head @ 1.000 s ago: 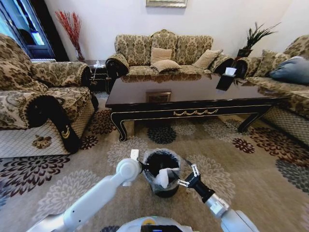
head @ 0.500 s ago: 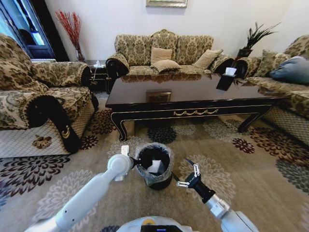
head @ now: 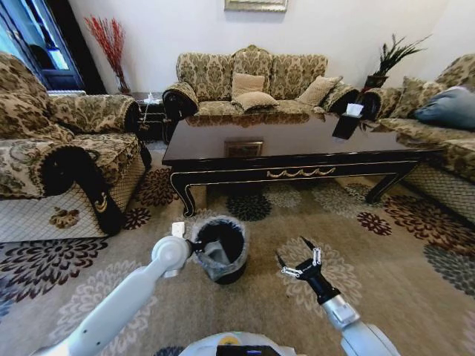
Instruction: Move to the front of the table and pick up the trash from the floor, then place it into the trash bin.
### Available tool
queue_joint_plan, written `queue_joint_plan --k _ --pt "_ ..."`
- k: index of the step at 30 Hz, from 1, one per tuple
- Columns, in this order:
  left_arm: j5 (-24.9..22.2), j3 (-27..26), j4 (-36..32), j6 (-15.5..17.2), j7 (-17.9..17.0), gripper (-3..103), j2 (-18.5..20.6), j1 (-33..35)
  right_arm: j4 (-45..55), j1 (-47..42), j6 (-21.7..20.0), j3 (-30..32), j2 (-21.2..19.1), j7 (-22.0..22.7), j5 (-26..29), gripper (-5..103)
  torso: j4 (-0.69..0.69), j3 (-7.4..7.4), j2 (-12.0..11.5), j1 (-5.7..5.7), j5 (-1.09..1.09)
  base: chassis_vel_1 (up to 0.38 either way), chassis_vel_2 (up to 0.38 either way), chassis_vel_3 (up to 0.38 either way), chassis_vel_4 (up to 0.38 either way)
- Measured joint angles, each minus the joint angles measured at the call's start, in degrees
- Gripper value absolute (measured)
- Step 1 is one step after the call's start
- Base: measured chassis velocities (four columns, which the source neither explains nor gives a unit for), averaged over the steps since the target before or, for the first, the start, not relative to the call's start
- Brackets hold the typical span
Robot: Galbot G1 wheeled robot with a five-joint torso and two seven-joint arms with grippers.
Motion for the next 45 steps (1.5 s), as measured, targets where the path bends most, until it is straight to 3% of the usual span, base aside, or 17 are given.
queue_joint_plan --k 12,15,18,20,22,25,28,29,31,34,35,37,38,41,43,44,45 --pt "1.2 -1.4 0.6 0.0 1.9 -3 -2.1 5.4 -0.5 -0.7 -0.4 -0.5 0.7 -0.2 -1.0 100 -0.02 0.0 0.0 0.0 0.0 0.0 0.0 0.0 0.0" --pt "1.5 -1.4 0.4 0.0 2.2 2 -2.0 5.6 -0.5 -0.8 -0.3 -0.4 0.8 -0.3 -1.0 100 -0.02 0.0 0.0 0.0 -0.01 0.0 0.0 0.0 0.0" --pt "3.1 -1.8 0.4 0.0 3.3 18 -1.8 6.0 -0.5 -0.6 -0.3 -0.3 0.9 -0.3 -1.0 100 -0.02 0.0 0.0 0.0 0.0 0.0 0.0 0.0 0.0" --pt "3.2 -1.9 0.3 0.0 3.3 18 -1.7 6.1 -0.5 -0.6 -0.3 -0.3 0.9 -0.3 -1.0 100 -0.01 0.0 0.0 0.0 -0.01 0.0 0.0 0.0 0.0" --pt "3.9 -2.3 -0.6 0.0 3.7 34 -1.5 6.9 -0.1 -0.6 -0.5 -0.4 1.0 -0.3 -1.0 100 -0.01 0.0 0.0 0.0 0.01 0.0 0.0 0.0 0.0" --pt "4.4 -2.6 -1.6 0.0 3.7 40 -1.4 7.7 0.1 -0.7 -0.6 -0.4 1.1 -0.3 -1.0 100 -0.01 0.0 0.0 0.0 0.0 0.0 0.0 0.0 0.0" --pt "7.6 -3.7 -6.0 0.0 6.3 56 -0.8 10.4 0.4 -1.0 0.0 -0.1 1.7 -1.1 0.1 100 -0.01 0.0 0.0 0.0 -0.01 0.0 0.0 0.0 0.0" --pt "7.6 -3.7 -6.0 0.0 6.3 56 -0.8 10.4 0.4 -1.0 0.0 -0.1 1.7 -1.1 0.1 100 -0.01 0.0 0.0 0.0 -0.01 0.0 0.0 0.0 0.0" --pt "12.9 -5.0 -9.9 0.0 10.3 67 0.1 12.8 1.6 -1.2 0.9 0.2 3.3 -2.8 2.3 100 -0.01 0.0 0.0 0.0 0.0 0.0 0.0 0.0 0.0" --pt "16.0 -7.0 -12.0 0.0 13.1 73 0.5 14.7 2.5 -1.2 1.2 0.2 4.8 -2.8 4.5 100 -0.02 0.0 0.0 0.0 -0.02 0.0 0.0 0.0 0.0" --pt "20.5 -10.7 -13.8 -0.5 18.4 78 0.3 17.3 3.0 -0.9 1.1 0.3 6.6 -1.4 6.2 100 -0.02 0.0 0.0 0.0 0.0 0.0 0.0 0.0 0.0" --pt "25.4 -14.3 -15.0 -2.2 24.5 83 -0.6 19.9 3.2 -0.7 0.9 0.7 8.4 0.0 7.0 100 -0.01 0.0 0.0 0.0 -0.01 0.0 0.0 0.0 0.0" --pt "25.4 -14.3 -15.0 -2.2 24.5 83 -0.6 19.9 3.2 -0.7 0.9 0.7 8.4 0.0 7.0 100 -0.01 0.0 0.0 0.0 -0.01 0.0 0.0 0.0 0.0" --pt "41.4 -22.2 -17.4 -8.6 38.3 98 -4.7 28.6 2.7 -0.6 0.6 1.8 12.9 2.1 9.0 100 0.0 0.0 0.0 0.0 -0.02 0.0 0.0 0.0 0.0" --pt "48.1 -23.8 -17.9 -12.5 41.8 99 -5.5 31.4 2.4 -0.8 0.6 2.1 14.1 2.6 9.1 100 0.0 0.0 0.0 0.0 0.0 0.0 0.0 0.0 0.0" --pt "48.1 -23.8 -17.9 -12.5 41.8 99 -5.5 31.4 2.4 -0.8 0.6 2.1 14.1 2.6 9.1 100 0.0 0.0 0.0 0.0 0.0 0.0 0.0 0.0 0.0" --pt "57.0 -25.2 -17.9 -18.7 44.9 100 -6.1 34.0 2.3 -1.1 0.8 2.2 15.0 2.8 9.2 100 0.0 0.0 0.0 0.0 0.0 0.0 0.0 0.0 0.0"
